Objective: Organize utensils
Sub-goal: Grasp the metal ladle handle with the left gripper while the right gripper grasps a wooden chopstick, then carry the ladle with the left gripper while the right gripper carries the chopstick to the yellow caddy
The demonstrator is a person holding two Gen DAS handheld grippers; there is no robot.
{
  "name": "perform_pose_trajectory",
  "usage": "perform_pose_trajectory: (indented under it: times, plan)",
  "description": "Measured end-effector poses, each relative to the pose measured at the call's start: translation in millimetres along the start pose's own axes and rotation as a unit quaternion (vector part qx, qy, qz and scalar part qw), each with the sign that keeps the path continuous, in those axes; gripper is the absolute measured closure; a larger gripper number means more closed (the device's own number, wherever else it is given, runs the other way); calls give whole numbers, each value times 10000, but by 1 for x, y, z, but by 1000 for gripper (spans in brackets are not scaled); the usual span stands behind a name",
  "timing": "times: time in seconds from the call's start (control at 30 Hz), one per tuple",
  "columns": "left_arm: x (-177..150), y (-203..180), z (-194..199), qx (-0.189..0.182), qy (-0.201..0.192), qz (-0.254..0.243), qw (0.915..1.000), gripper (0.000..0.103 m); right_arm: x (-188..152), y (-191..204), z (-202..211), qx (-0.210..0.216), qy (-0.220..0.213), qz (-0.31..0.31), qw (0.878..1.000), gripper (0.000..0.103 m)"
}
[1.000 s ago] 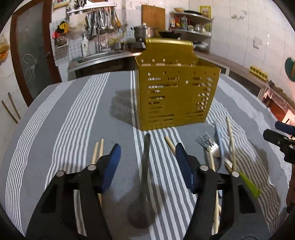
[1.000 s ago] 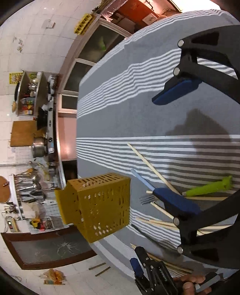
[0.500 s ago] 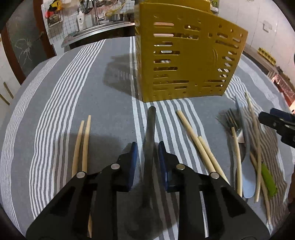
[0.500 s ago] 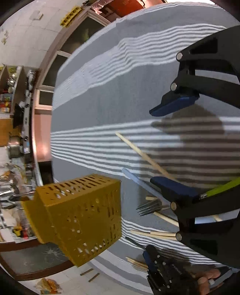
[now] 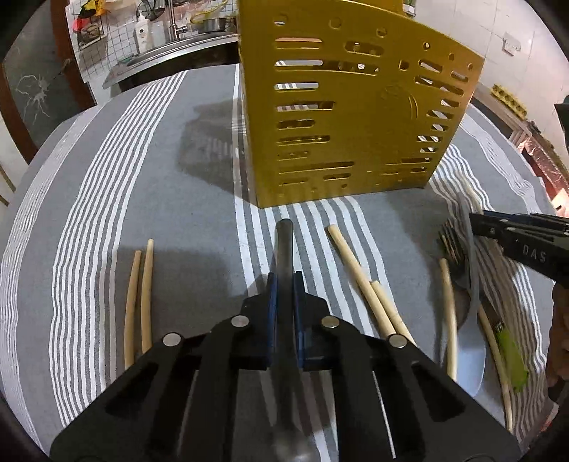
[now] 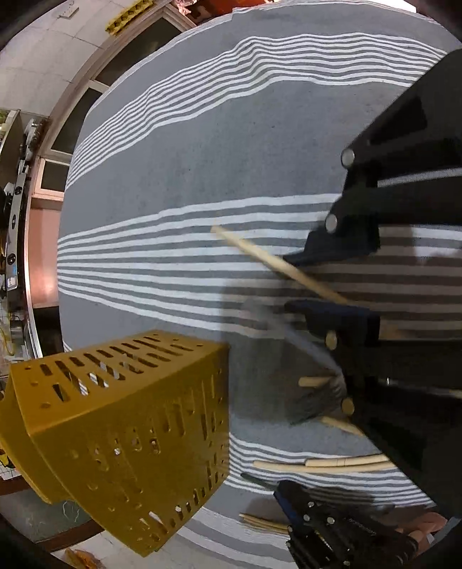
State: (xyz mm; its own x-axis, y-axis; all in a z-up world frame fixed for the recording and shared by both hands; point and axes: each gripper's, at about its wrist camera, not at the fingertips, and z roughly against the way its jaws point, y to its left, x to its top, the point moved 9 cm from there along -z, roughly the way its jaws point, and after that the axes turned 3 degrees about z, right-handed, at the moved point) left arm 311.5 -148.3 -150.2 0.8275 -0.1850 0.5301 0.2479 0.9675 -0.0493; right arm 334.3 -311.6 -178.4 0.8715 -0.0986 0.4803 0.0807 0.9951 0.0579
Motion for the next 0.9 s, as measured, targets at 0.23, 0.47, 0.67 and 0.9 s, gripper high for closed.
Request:
perform_pose_trajectory:
  times: [0.23, 0.47, 0.67, 0.9]
  plan:
    - [4, 9, 5, -358, -92, 239, 9990, 96, 1, -3, 16, 222, -226, -124, 9994, 97]
    - [11, 18, 37, -599, -556, 451, 9956, 96, 11, -5, 56, 488, -823, -131, 9953, 97]
    - [21, 22, 69, -623, -983, 549, 9917, 96, 12, 4, 99, 714, -1503, -14, 9861, 97]
    - [29, 16, 111, -522, -1559, 408, 9855, 95, 13, 11, 142, 919, -2138, 75, 9725, 97]
